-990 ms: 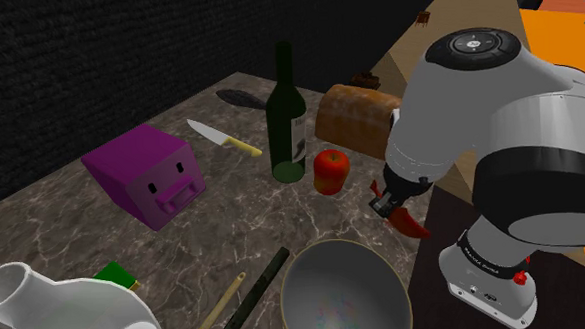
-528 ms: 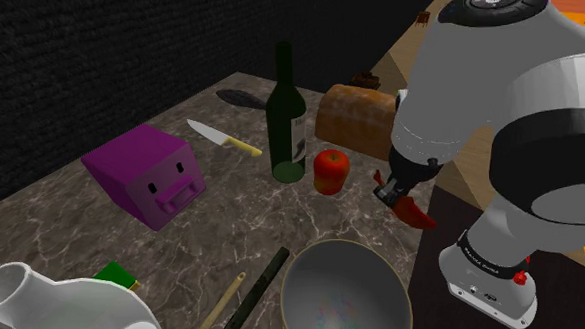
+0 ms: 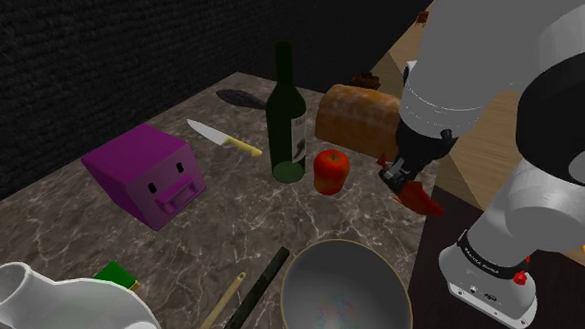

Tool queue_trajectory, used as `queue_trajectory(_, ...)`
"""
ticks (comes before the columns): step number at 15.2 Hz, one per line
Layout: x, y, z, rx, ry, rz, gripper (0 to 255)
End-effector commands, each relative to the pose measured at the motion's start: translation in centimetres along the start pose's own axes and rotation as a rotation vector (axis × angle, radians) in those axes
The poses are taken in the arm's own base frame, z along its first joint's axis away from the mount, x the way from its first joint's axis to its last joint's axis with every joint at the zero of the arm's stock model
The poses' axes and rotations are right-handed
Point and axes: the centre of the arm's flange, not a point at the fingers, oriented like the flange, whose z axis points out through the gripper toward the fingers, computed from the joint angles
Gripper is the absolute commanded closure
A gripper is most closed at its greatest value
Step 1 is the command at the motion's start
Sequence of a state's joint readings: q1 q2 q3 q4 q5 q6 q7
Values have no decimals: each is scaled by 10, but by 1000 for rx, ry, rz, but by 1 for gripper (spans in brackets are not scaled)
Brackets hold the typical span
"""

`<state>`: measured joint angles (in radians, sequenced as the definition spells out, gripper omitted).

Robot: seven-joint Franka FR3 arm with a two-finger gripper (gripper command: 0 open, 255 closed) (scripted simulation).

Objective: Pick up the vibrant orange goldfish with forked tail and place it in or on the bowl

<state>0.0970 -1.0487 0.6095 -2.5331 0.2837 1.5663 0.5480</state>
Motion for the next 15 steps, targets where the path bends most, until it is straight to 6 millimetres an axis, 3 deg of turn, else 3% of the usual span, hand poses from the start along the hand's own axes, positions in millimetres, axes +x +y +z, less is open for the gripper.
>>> queue_trajectory(1,1,3,-10,0,0,0,255)
queue_trajectory(15,10,18,-82,0,0,0,255)
